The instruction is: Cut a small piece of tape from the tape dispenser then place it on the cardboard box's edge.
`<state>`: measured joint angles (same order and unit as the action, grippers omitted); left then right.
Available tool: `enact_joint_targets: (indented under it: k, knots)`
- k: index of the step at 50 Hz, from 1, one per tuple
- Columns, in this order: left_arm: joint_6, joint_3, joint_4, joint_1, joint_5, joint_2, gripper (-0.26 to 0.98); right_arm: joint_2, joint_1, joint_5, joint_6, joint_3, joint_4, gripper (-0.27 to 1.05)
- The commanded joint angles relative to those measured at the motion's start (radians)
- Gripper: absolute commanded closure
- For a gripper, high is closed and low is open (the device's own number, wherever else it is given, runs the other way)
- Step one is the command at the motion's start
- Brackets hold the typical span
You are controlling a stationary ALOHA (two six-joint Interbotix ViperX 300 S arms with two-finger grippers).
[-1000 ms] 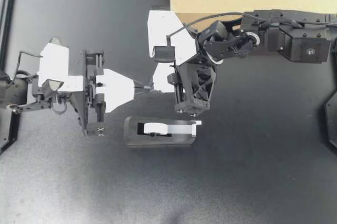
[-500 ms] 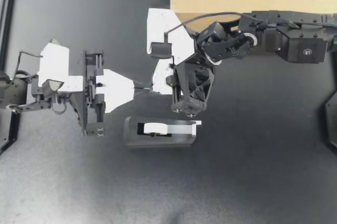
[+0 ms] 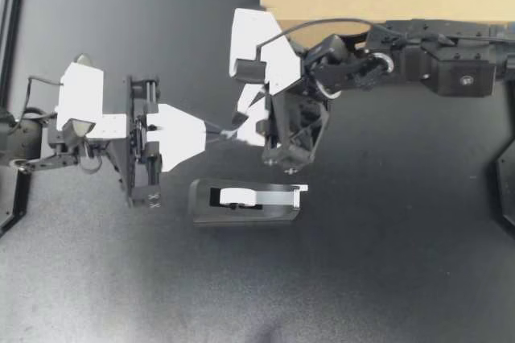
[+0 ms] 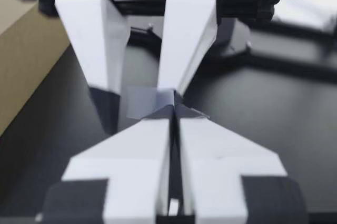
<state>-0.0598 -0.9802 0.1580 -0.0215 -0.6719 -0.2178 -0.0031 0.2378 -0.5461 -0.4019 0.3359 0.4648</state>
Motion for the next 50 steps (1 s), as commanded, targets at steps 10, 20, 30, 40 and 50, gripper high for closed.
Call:
enact_joint_targets:
  k: [10, 20, 30, 40, 50]
  knots:
    - [-0.161, 0.075, 0.357, -0.044, -0.244, 0.103, 0.83, -0.198, 0.091, 0.17, -0.003, 0.163, -0.018, 0.35]
    - [-0.397, 0.172, 0.42, -0.11, -0.245, 0.222, 0.83, -0.301, 0.141, 0.385, -0.005, 0.316, -0.034, 0.4]
    - [-0.592, 0.236, 0.399, -0.166, -0.262, 0.353, 0.83, -0.325, 0.147, 0.606, 0.0, 0.407, -0.031, 0.64]
    - [-0.689, 0.267, 0.357, -0.206, -0.282, 0.414, 0.83, -0.284, 0.155, 0.663, -0.002, 0.403, -0.031, 0.88]
    - [-0.699, 0.275, 0.359, -0.23, -0.285, 0.44, 0.83, -0.221, 0.187, 0.684, -0.005, 0.379, -0.031, 0.94]
